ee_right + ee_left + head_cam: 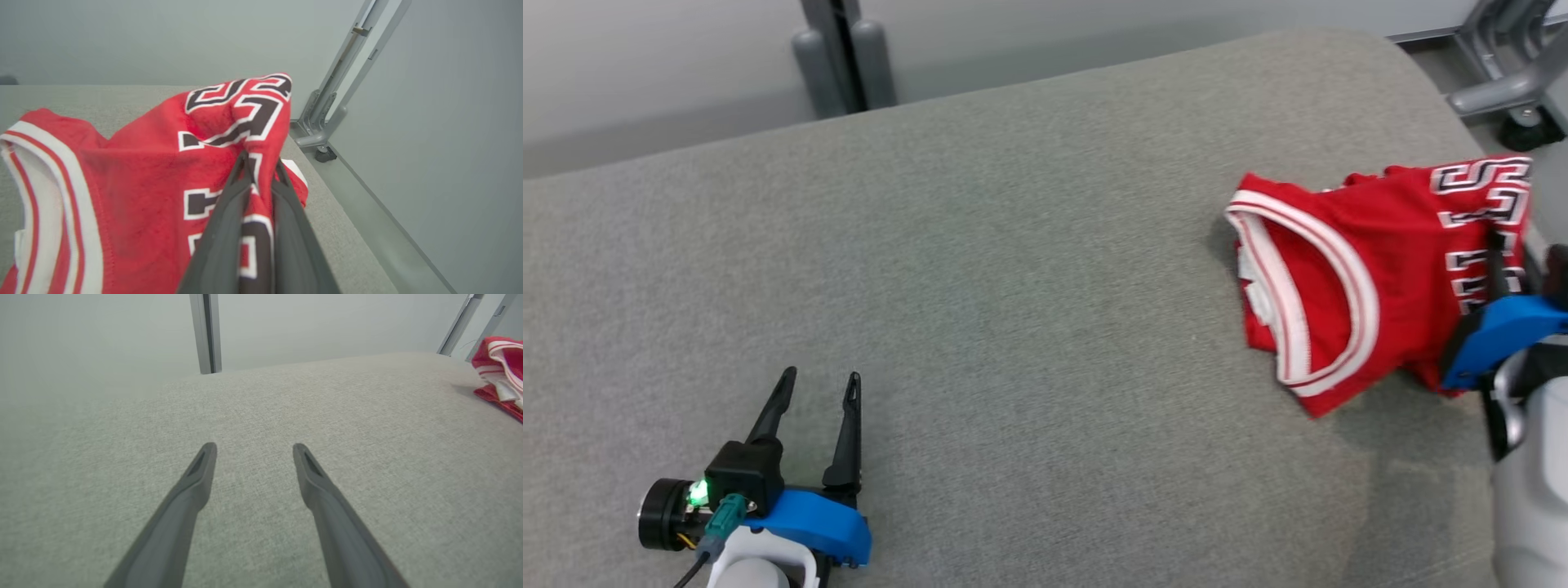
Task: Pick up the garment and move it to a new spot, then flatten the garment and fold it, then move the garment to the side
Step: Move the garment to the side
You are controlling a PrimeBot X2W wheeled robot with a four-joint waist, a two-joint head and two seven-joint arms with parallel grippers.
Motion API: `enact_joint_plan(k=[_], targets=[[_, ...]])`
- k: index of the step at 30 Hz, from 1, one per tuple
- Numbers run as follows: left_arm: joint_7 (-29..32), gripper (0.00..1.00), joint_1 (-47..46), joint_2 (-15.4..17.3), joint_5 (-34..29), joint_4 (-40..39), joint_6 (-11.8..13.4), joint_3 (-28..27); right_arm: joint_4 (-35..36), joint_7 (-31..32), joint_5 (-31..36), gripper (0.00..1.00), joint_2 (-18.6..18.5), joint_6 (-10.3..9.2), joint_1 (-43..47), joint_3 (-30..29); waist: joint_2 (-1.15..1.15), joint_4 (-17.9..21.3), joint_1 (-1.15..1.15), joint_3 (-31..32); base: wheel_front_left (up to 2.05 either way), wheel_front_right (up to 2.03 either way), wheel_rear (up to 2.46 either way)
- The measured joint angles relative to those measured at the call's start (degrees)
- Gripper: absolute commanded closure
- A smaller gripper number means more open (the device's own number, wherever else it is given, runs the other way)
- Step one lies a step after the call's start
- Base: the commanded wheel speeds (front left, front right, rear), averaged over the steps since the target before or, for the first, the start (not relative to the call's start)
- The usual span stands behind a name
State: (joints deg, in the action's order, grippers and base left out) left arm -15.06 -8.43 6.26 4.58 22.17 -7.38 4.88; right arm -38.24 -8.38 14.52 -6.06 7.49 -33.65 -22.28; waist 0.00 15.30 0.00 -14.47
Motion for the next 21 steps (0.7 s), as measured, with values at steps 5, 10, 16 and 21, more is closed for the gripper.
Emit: enact_joint_plan(k=[5, 10, 16, 21], targets=[[0.0, 0.0, -0.5, 0.7, 0.4, -0.1, 0.0, 0.2, 4.5, 3.3, 9.0, 1.0, -0.5, 0.02, -0.5, -10.6, 0.0, -2.5, 0.0, -1.8, 0.0, 0.0, 0.0], [0.0, 0.0, -1.1, 1.3, 0.8, -0.2, 0.0, 0.3, 8.4, 5.0, 14.5, 0.97, -0.8, 0.02, -1.6, -17.1, 0.0, -3.9, 0.01, -2.7, 0.0, 0.0, 0.0], [0.0, 0.0, -1.1, 1.7, 1.0, 0.2, 0.0, -0.1, 11.9, 4.5, 20.1, 0.0, -0.7, 0.01, -2.8, -22.0, 0.0, -4.5, 0.0, -2.4, 0.0, 0.0, 0.0], [0.0, 0.0, -1.1, 1.1, 0.9, 0.5, 0.0, -1.2, 11.9, -2.6, 19.5, 0.0, 1.2, 0.01, -3.3, -20.3, 0.0, -4.7, 0.0, -1.2, 0.0, 0.0, 0.0]])
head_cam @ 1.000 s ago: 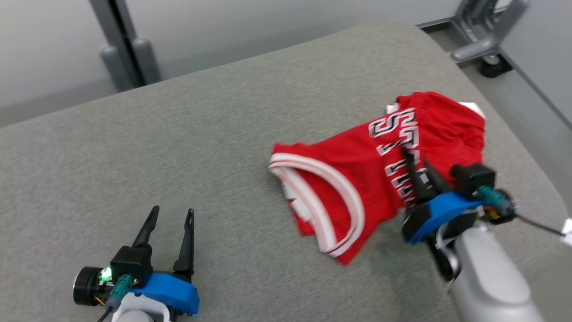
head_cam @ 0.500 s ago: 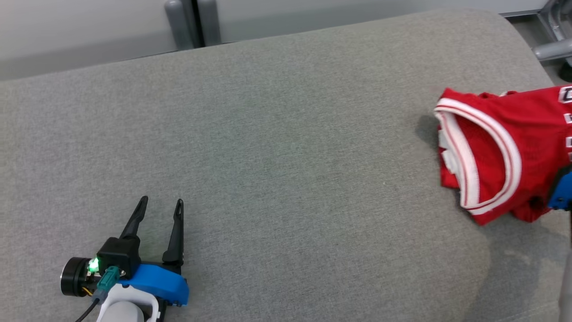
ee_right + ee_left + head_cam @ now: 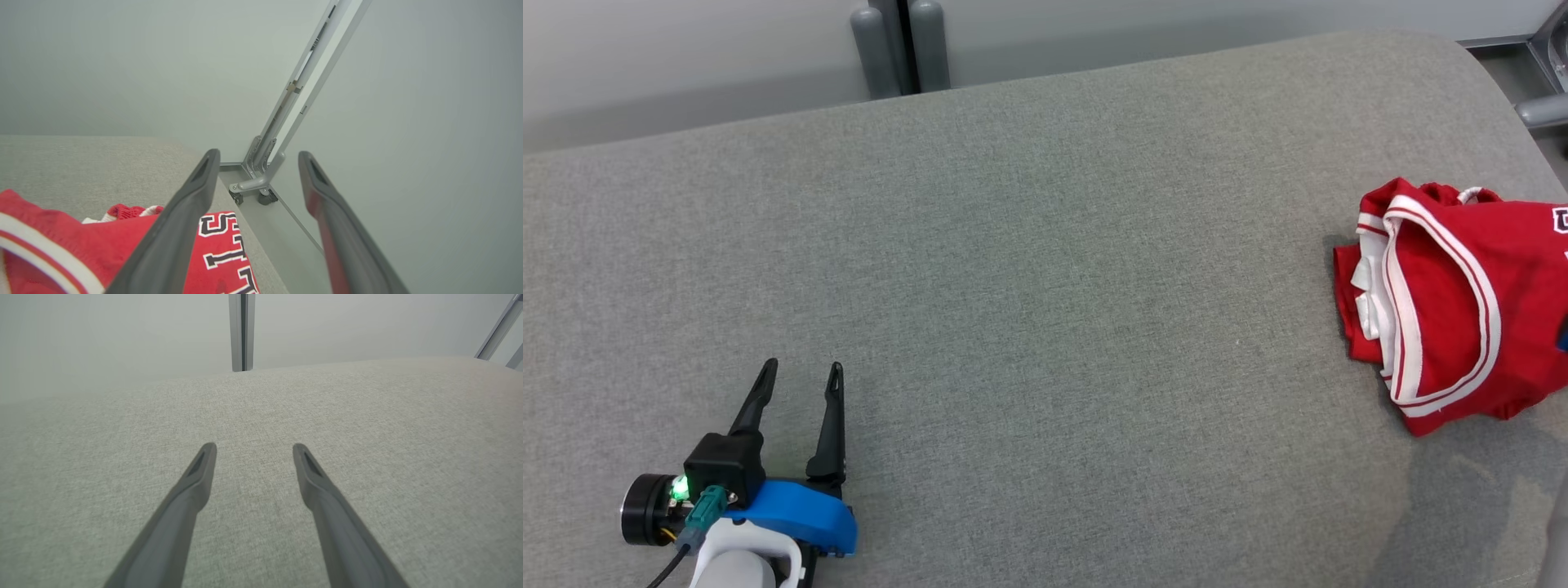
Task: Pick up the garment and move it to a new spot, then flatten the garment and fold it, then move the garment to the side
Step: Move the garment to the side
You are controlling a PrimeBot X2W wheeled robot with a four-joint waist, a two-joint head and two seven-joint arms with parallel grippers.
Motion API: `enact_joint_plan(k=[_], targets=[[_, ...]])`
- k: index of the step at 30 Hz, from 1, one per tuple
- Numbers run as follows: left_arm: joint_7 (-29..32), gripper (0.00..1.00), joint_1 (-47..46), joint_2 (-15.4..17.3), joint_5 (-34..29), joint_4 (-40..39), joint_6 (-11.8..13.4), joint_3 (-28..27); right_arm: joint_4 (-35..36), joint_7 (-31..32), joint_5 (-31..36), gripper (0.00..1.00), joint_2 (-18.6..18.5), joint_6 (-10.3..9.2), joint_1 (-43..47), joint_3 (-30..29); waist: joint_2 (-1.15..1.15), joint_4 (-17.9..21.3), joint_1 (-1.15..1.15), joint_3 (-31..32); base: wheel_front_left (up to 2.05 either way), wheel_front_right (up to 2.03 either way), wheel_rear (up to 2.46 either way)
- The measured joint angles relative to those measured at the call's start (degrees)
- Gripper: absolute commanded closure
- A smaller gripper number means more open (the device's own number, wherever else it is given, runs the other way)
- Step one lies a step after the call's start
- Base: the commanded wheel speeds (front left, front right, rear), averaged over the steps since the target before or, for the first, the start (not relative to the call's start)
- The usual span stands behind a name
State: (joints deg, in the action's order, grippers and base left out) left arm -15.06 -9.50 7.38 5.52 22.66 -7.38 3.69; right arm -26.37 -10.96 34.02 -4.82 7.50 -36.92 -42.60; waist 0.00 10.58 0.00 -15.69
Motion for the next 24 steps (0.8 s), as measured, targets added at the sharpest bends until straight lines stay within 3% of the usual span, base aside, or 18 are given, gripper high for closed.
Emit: enact_joint_plan(k=[6, 10, 14, 24], targets=[[0.0, 0.0, 0.0, -0.8, -0.6, -0.1, 1.0, -1.6, -2.0, -3.8, -6.0, 0.0, 1.8, -0.01, 0.1, 10.0, -0.01, -1.1, 0.0, 2.0, 0.0, 0.0, 0.0], [0.0, 0.0, 0.1, -1.6, -1.1, -0.2, 1.7, -2.4, -2.8, -4.0, -18.7, 0.0, 2.1, 0.0, 5.3, 21.0, 0.0, -2.8, -0.01, 3.3, 0.0, 0.0, 0.0], [0.0, 0.0, 0.9, -2.0, -1.6, 0.1, 1.9, -2.6, -1.5, -4.0, -26.8, 0.0, 2.1, -0.01, 11.4, 28.2, 0.0, -4.6, -0.01, 4.7, 0.0, 0.0, 0.0], [0.0, 0.0, 1.4, -2.8, -2.0, 1.0, 2.7, -3.4, 1.3, -4.0, -35.4, 0.0, 2.0, -0.01, 20.2, 37.9, 0.0, -8.3, -0.01, 7.2, 0.0, 0.0, 0.0]])
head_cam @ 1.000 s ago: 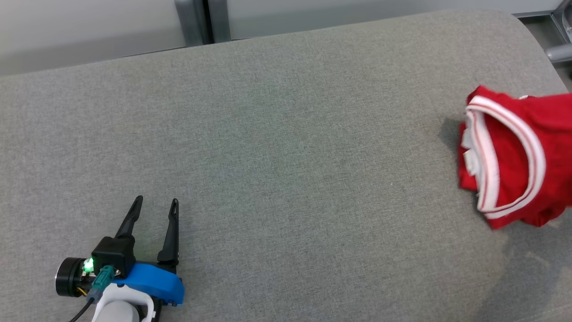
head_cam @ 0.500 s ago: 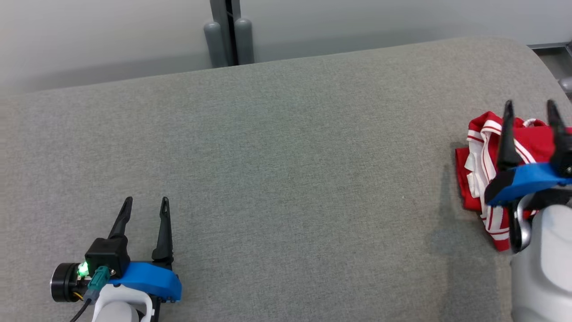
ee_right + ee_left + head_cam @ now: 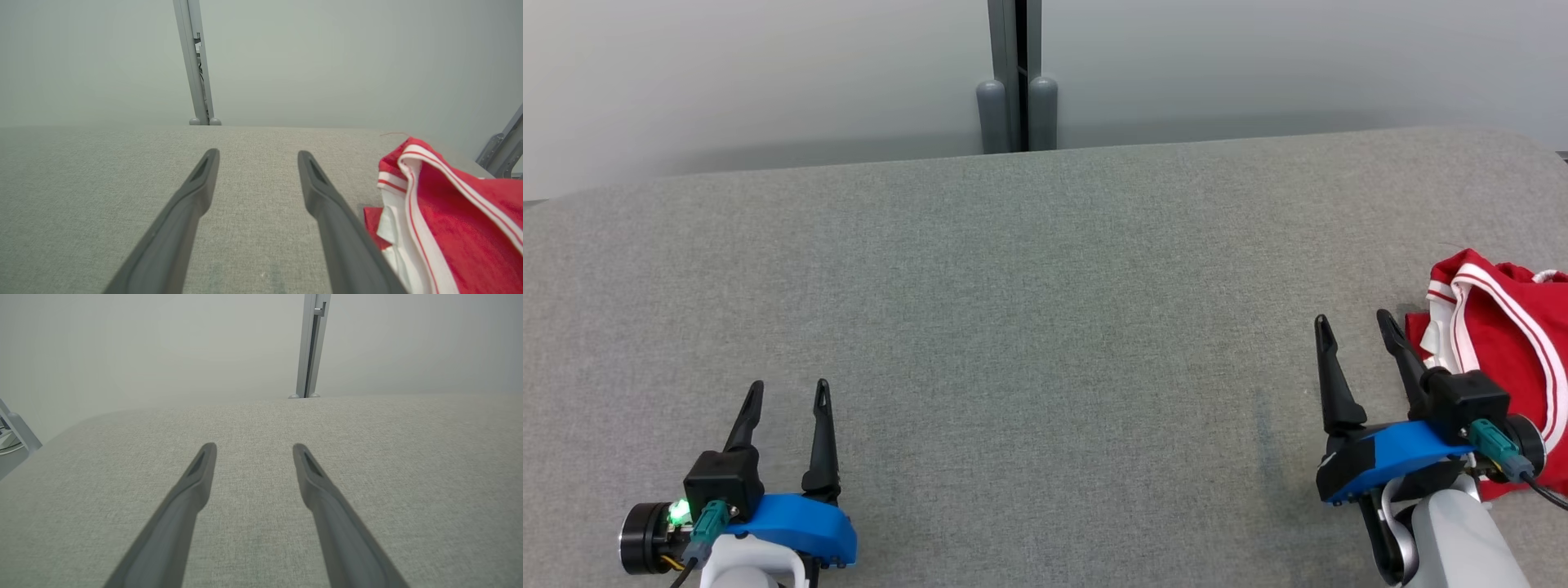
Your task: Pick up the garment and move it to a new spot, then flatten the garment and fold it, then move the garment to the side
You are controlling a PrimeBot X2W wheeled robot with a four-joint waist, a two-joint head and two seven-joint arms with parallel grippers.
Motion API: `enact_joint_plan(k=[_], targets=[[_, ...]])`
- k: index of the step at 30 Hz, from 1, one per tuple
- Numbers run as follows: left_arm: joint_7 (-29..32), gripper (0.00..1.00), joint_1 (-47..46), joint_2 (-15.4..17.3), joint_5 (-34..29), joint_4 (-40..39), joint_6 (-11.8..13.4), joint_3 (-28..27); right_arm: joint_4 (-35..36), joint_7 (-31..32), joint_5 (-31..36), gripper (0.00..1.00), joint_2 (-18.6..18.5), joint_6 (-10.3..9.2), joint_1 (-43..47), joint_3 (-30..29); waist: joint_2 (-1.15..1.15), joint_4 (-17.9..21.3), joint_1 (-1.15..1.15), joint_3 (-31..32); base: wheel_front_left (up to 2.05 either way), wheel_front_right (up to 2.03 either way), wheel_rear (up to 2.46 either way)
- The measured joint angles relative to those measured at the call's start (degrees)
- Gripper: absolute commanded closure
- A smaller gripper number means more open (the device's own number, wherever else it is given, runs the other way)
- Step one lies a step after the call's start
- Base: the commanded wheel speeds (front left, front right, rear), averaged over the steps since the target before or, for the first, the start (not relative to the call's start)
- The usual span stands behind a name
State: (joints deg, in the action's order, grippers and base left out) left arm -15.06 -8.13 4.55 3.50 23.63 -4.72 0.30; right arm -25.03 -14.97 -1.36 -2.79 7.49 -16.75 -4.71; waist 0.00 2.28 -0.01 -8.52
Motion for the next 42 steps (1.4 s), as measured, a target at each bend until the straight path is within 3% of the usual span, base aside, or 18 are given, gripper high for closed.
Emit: enact_joint_plan(k=[13, 27, 28, 34, 42], targets=[[0.0, 0.0, 2.5, -1.0, 0.6, 1.0, 0.1, -1.3, 0.0, 0.0, -2.1, 0.0, 0.0, 0.0, 3.8, 1.8, 0.0, -0.6, 0.0, 5.5, 0.0, 0.0, 0.0], [0.0, 0.0, 5.1, -1.4, 2.0, 0.2, -1.3, -0.9, -3.4, 0.0, -1.9, 0.0, 0.0, 0.0, 5.4, 1.0, 0.0, -0.2, 0.0, 9.1, 0.0, 0.0, 0.0], [0.0, 1.0, 5.1, -1.4, 2.3, 0.3, -1.4, -0.9, -3.5, 0.0, -2.2, 1.0, 0.0, 0.0, 5.5, 1.1, 0.01, -0.2, 0.0, 9.2, 0.0, 0.0, 0.0], [0.8, 1.0, 7.3, -1.6, 3.1, 3.0, -1.4, -1.2, -6.2, 0.8, -2.7, 1.0, 0.5, 0.0, 6.9, 0.9, 0.0, -0.2, 0.01, 9.2, 0.0, 0.0, 0.0], [3.4, 1.0, 7.2, -1.6, 12.2, 2.3, -1.4, -1.8, -5.1, 3.3, -12.0, 1.0, 0.6, -0.01, 7.0, 0.3, 0.0, -0.3, 0.01, 9.1, 0.0, 0.0, 0.0]])
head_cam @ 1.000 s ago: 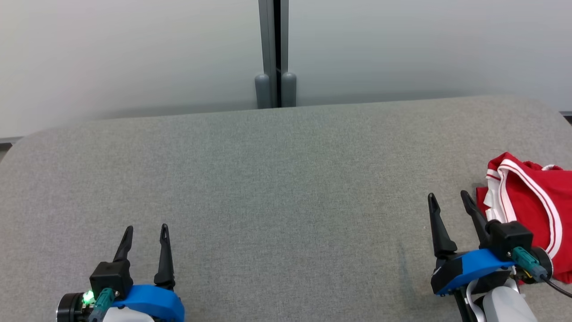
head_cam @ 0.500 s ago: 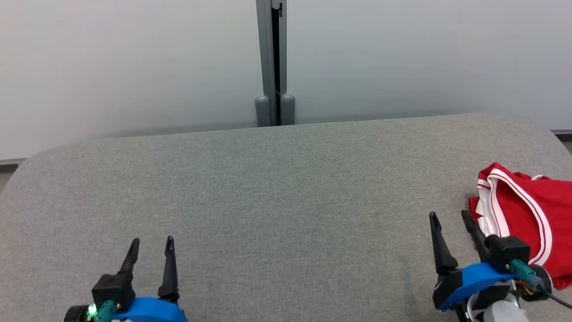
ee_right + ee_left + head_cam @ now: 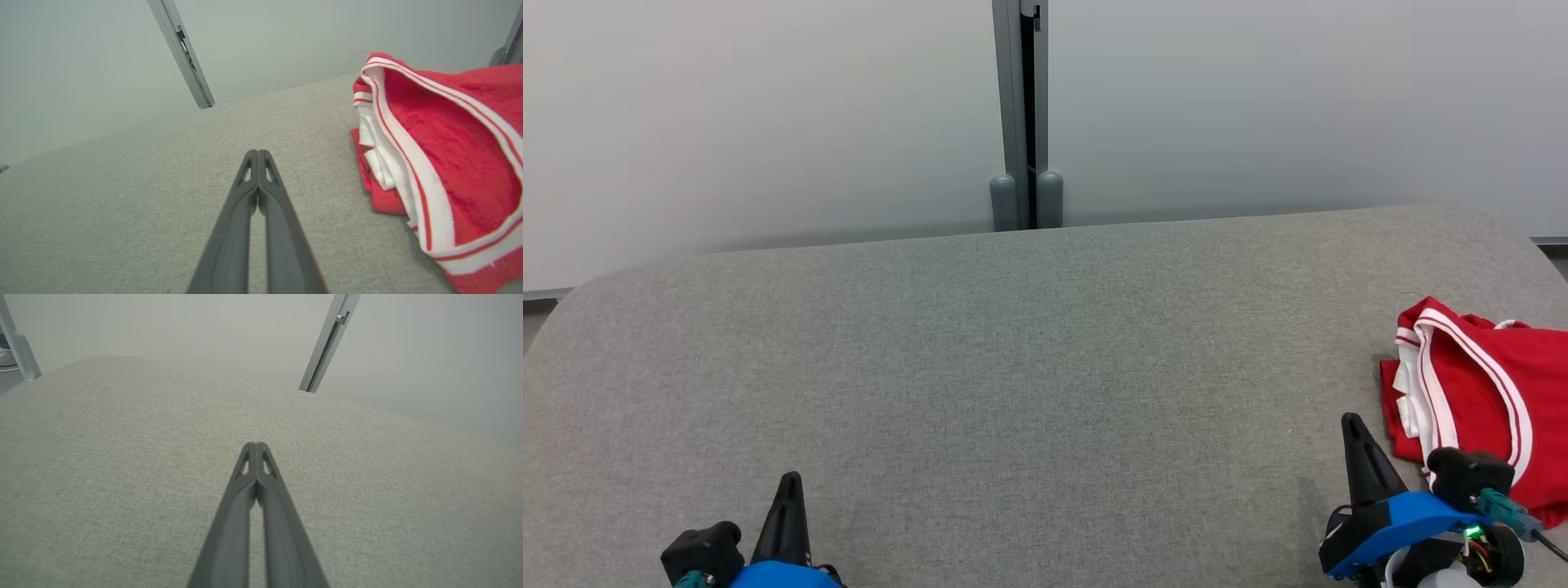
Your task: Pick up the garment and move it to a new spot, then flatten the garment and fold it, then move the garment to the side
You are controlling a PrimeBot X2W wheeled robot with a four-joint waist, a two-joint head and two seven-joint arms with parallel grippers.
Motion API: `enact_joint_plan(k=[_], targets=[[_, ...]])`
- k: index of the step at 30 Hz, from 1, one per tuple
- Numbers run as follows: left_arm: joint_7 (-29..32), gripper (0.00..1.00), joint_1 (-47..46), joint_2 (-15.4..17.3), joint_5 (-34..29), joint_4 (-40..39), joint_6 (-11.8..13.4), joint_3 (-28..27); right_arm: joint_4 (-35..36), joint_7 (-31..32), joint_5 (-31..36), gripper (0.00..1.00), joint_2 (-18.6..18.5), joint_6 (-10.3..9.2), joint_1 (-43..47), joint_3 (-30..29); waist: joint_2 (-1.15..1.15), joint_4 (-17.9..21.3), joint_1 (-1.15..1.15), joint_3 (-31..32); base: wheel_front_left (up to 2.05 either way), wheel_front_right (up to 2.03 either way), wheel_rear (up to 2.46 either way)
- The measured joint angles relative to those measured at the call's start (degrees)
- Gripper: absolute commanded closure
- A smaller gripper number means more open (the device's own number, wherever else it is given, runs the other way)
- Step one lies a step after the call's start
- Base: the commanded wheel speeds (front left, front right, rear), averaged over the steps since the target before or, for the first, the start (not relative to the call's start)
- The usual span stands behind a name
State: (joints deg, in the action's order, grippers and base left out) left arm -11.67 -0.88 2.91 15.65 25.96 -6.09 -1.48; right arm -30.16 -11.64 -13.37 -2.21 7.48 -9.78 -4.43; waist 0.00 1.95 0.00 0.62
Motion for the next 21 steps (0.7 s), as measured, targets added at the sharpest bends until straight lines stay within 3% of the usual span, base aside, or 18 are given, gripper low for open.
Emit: enact_joint_plan(k=[21], targets=[[4.6, 1.0, -0.8, 0.0, 20.9, -3.5, -0.2, -1.3, 4.7, 4.5, -21.6, 1.0, 0.0, 0.0, 1.0, -0.2, 0.0, -0.4, 0.0, -0.1, 0.0, 0.0, 0.0]])
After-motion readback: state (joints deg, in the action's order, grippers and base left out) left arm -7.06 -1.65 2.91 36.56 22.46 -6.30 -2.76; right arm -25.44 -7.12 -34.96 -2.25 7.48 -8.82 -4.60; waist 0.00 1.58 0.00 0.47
